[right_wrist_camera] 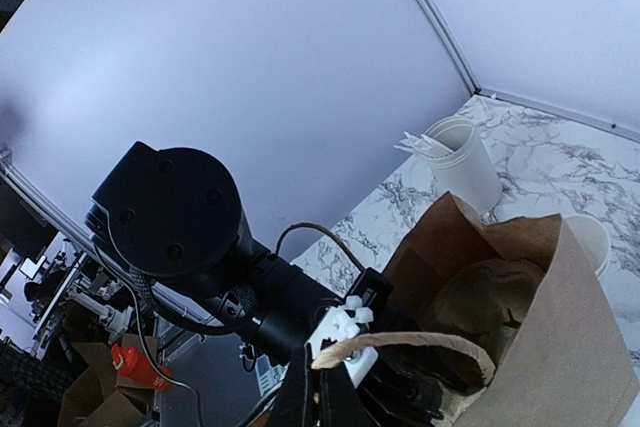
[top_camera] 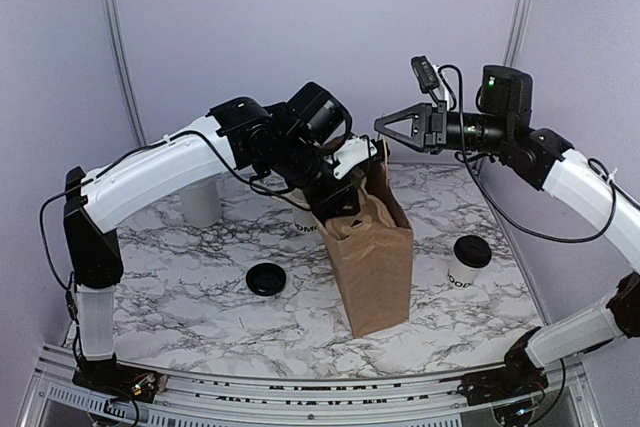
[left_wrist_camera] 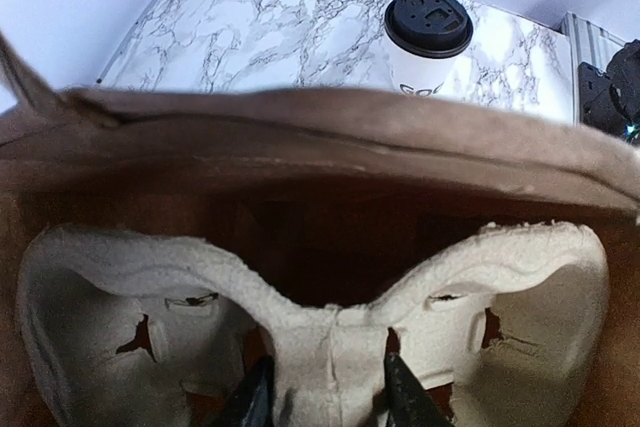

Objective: Pack the takeout coffee

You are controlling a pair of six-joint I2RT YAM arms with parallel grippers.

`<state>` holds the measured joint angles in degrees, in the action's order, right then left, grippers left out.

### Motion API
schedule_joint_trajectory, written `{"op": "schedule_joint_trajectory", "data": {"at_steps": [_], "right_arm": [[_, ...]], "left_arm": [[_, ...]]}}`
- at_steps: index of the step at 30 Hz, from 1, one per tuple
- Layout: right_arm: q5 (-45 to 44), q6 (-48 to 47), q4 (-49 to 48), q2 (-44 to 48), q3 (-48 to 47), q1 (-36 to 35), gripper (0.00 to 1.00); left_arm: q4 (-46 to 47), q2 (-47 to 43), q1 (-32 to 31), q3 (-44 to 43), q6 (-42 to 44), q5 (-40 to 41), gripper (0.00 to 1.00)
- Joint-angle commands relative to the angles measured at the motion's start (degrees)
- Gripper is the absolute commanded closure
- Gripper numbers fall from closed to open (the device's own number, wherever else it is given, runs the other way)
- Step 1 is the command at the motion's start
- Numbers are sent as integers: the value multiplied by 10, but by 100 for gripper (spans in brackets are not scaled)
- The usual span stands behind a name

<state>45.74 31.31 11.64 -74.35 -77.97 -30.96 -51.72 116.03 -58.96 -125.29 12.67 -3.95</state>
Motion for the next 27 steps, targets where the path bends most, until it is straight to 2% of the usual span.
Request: {"op": "schedule_joint_trajectory", "data": {"at_steps": [1, 27], "right_arm": [[11, 7, -29, 24, 7, 16, 100], [-34, -31, 28, 50, 12, 32, 100]], "left_arm": [[-30, 20, -8, -36, 0, 9, 63], [-42, 65, -23, -94, -7, 33, 60]]}}
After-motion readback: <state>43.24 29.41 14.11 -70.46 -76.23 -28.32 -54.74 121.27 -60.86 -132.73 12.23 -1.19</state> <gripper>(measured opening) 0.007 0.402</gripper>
